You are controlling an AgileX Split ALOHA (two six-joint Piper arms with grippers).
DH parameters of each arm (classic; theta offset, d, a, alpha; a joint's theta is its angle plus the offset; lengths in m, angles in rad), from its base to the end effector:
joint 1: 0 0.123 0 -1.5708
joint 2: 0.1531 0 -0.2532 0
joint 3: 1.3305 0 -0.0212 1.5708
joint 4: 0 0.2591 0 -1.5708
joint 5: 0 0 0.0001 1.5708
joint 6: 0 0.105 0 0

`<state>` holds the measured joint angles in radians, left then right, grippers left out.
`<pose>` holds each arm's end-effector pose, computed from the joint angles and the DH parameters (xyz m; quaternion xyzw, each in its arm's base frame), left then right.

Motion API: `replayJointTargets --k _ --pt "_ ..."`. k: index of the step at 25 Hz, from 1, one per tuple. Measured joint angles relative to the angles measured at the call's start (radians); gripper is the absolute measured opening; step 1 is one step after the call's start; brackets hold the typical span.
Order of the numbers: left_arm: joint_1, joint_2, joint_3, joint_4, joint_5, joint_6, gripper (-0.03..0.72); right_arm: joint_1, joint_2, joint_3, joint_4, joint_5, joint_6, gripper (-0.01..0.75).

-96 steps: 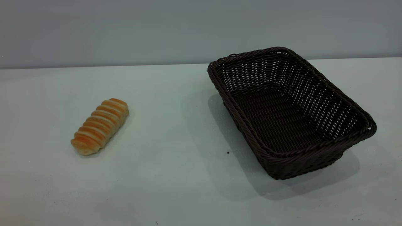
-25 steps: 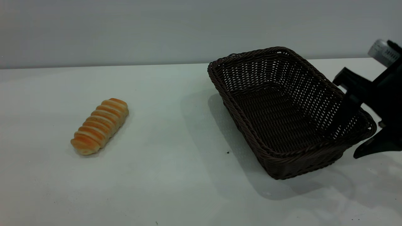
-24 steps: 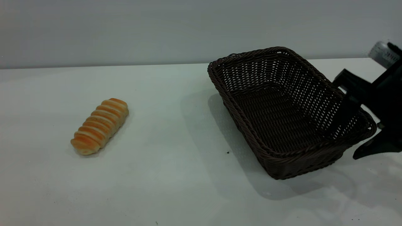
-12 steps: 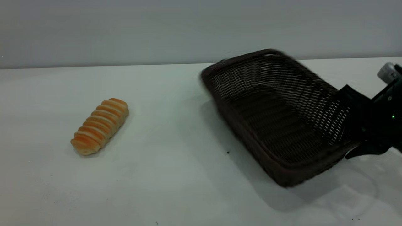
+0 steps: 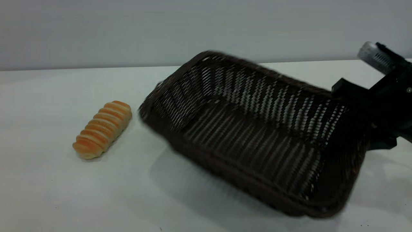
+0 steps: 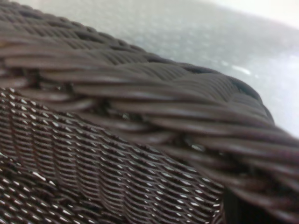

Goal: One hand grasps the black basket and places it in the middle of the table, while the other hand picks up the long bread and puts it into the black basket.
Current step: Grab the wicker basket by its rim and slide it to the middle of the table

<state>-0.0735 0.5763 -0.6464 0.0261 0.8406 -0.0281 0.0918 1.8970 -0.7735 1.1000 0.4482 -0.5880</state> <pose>0.1449 -0.0086 0.2869 0.0242 0.9028 -0.0093 0.4294 0.2924 0.0677 0.0436 0.1505 0.9566 0.2300 0.0962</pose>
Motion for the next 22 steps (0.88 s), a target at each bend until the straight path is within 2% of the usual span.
replayJointTargets --k 5,9,16,22 --pt "0.000 0.000 0.000 -0.004 0.005 0.000 0.539 0.000 0.031 -0.034 -0.132 0.059 -0.014 0.149" --pt "0.000 0.000 0.000 -0.014 0.005 0.000 0.539 0.026 0.080 -0.133 -0.200 0.122 -0.002 0.149" --pt "0.000 0.000 0.000 -0.014 0.020 0.000 0.539 0.133 0.229 -0.421 -0.399 0.238 0.195 0.149" --pt "0.000 0.000 0.000 -0.015 0.026 0.001 0.539 0.193 0.354 -0.643 -0.536 0.346 0.310 0.149"
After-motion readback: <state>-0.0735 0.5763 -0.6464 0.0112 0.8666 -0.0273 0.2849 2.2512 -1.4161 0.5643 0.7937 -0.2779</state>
